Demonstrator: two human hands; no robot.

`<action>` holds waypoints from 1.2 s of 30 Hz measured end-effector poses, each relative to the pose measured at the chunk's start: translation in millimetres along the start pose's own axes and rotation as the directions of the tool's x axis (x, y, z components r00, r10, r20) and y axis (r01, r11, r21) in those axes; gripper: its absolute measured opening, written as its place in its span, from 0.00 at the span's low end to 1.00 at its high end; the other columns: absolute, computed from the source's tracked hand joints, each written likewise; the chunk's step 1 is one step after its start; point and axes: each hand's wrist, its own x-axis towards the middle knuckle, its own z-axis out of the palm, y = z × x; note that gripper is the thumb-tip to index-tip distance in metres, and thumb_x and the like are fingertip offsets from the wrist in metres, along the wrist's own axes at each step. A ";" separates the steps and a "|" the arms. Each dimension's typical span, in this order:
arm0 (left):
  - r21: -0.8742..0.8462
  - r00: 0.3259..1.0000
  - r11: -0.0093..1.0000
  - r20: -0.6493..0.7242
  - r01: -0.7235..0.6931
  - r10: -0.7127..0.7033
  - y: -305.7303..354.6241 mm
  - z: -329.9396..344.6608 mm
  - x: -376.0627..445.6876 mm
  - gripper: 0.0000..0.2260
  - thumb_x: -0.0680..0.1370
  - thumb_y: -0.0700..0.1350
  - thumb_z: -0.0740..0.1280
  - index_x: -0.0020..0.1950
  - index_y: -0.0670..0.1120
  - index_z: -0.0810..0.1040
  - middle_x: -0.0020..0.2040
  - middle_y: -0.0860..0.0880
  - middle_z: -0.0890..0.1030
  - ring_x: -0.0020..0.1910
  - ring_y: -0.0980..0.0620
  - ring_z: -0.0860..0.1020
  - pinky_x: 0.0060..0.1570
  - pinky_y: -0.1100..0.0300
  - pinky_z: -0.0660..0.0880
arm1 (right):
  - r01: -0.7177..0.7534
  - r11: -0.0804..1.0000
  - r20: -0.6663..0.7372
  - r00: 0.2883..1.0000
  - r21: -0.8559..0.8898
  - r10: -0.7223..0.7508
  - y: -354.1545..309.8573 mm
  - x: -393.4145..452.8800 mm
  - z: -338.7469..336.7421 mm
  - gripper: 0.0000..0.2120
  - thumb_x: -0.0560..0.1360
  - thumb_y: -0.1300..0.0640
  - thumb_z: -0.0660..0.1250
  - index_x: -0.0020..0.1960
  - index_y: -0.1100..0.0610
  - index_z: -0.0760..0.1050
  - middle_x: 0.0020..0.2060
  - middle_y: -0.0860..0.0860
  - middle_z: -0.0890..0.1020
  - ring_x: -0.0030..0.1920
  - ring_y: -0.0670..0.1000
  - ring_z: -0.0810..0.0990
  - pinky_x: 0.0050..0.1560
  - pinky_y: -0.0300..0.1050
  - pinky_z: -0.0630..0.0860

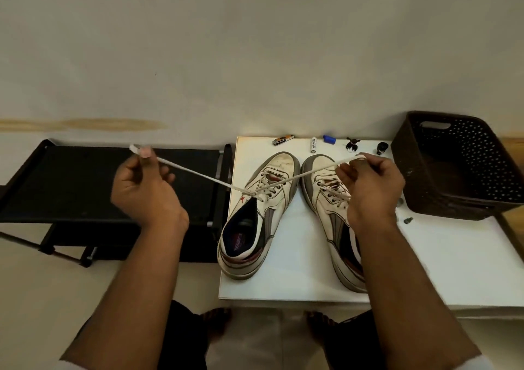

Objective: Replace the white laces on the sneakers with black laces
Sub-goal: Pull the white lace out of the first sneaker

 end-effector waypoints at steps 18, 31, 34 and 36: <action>0.425 0.689 0.904 0.642 0.046 -0.337 -24.0 4.8 -62.3 0.06 0.75 0.42 0.72 0.49 0.42 0.85 0.41 0.48 0.86 0.44 0.51 0.84 0.50 0.57 0.80 | -0.170 0.946 0.475 0.831 -0.277 0.289 52.7 -67.1 39.7 0.16 0.76 0.61 0.68 0.62 0.50 0.74 0.53 0.52 0.82 0.54 0.49 0.81 0.50 0.40 0.77; 0.667 0.792 0.736 0.384 0.118 -0.475 -13.7 1.7 -40.3 0.21 0.76 0.63 0.64 0.48 0.45 0.77 0.45 0.44 0.82 0.37 0.45 0.83 0.37 0.46 0.82 | -0.251 0.965 0.301 0.928 0.078 0.217 30.3 -45.9 21.2 0.12 0.75 0.64 0.69 0.51 0.51 0.70 0.44 0.55 0.81 0.43 0.53 0.82 0.46 0.51 0.81; 0.815 0.782 0.447 0.531 -0.368 -0.325 -11.8 -6.9 -34.9 0.36 0.66 0.76 0.58 0.36 0.41 0.78 0.32 0.45 0.81 0.30 0.46 0.81 0.38 0.47 0.81 | 0.163 0.810 0.417 0.903 -0.563 0.108 32.8 -47.2 13.9 0.13 0.73 0.52 0.71 0.54 0.45 0.70 0.51 0.49 0.80 0.53 0.50 0.79 0.49 0.45 0.74; 0.717 0.710 0.510 0.655 -0.476 -0.258 -11.5 -5.9 -37.0 0.30 0.69 0.70 0.64 0.32 0.42 0.75 0.29 0.45 0.78 0.29 0.47 0.79 0.35 0.50 0.78 | 0.260 0.682 0.506 0.842 -0.684 0.186 30.4 -49.5 8.7 0.18 0.71 0.51 0.73 0.57 0.45 0.69 0.53 0.47 0.76 0.55 0.48 0.76 0.48 0.43 0.72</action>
